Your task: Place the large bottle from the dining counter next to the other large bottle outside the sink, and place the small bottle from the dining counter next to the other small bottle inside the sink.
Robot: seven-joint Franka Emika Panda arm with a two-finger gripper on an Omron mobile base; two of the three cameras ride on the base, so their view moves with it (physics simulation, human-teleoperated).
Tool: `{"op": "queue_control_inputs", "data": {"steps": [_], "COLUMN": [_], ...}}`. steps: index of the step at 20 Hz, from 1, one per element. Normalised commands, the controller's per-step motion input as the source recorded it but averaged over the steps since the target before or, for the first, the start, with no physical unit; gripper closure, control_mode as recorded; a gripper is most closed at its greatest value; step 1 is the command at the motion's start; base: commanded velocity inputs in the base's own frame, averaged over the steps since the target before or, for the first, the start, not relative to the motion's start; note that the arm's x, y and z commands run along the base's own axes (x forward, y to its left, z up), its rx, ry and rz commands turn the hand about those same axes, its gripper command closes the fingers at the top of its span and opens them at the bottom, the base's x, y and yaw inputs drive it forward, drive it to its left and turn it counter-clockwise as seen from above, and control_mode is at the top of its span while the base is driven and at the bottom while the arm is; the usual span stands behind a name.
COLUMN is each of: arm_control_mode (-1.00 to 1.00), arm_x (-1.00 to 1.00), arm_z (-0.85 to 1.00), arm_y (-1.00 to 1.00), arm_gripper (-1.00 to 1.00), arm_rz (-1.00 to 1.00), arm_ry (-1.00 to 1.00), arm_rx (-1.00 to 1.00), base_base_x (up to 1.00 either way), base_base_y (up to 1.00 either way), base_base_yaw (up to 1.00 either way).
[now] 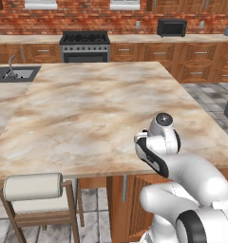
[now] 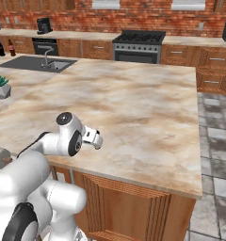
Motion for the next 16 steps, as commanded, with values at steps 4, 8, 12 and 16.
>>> {"op": "queue_control_inputs", "data": {"steps": [4, 8, 12, 16], "arm_control_mode": [-1.00, -1.00, -1.00, -1.00], "arm_x": [0.09, 0.14, 0.12, 0.00], "arm_z": [0.00, -0.01, -0.06, -0.06], "arm_y": [0.00, 0.00, 0.00, 0.02], "arm_gripper": [-1.00, -1.00, -1.00, -1.00], "arm_rz": [0.01, 0.05, 0.08, 0.01], "arm_ry": [-0.02, -0.02, -0.02, -0.01], "arm_rx": [0.05, 0.08, 0.05, -0.02], "base_base_x": [0.00, 0.00, 0.00, 0.00], "base_base_y": [0.00, 0.00, 0.00, 0.00], "base_base_yaw": [0.00, 0.00, 0.00, 0.00]}}
